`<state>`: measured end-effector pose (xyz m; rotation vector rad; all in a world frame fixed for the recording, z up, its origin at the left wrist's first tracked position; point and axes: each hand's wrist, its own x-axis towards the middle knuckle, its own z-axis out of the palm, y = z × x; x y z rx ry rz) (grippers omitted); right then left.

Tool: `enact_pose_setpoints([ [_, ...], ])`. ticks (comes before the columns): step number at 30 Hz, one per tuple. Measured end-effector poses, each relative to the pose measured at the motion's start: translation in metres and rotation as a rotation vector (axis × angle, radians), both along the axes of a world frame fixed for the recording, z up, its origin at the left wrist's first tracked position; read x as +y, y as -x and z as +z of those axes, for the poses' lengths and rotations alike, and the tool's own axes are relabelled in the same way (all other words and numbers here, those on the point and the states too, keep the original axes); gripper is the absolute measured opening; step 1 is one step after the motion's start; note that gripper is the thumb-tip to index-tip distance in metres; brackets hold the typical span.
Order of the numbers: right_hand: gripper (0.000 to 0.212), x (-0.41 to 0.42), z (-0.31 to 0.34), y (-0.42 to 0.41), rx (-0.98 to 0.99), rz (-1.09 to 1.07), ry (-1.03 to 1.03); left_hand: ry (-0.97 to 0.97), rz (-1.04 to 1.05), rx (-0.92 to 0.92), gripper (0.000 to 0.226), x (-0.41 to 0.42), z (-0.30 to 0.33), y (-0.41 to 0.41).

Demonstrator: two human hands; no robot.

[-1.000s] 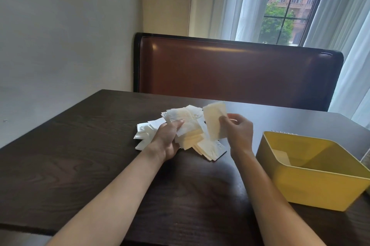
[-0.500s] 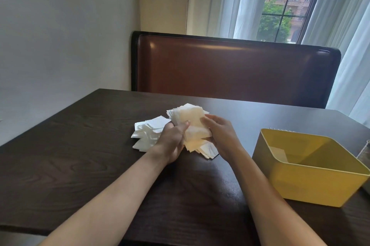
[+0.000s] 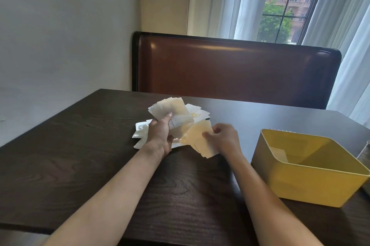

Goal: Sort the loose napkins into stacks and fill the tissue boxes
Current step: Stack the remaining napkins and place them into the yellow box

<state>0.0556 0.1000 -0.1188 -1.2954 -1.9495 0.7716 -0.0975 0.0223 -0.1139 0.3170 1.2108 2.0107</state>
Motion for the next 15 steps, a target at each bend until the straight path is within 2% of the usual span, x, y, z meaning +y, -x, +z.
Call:
enact_pose_setpoints([
  [2, 0.012, 0.000, 0.002, -0.003, 0.092, -0.024, -0.022, 0.011, -0.019, 0.000, 0.018, -0.001, 0.001, -0.001],
  [5, 0.026, 0.001, 0.003, -0.004, 0.154, -0.048, -0.018, 0.016, -0.050, 0.016, 0.032, -0.001, 0.001, -0.001],
  [11, 0.023, 0.004, -0.001, -0.004, 0.153, -0.051, 0.010, 0.029, -0.065, 0.033, 0.024, -0.002, 0.000, -0.001],
  [15, 0.044, 0.008, -0.007, -0.003, -0.037, -0.023, -0.081, 0.043, -0.067, 0.028, 0.019, -0.002, 0.000, 0.000],
])
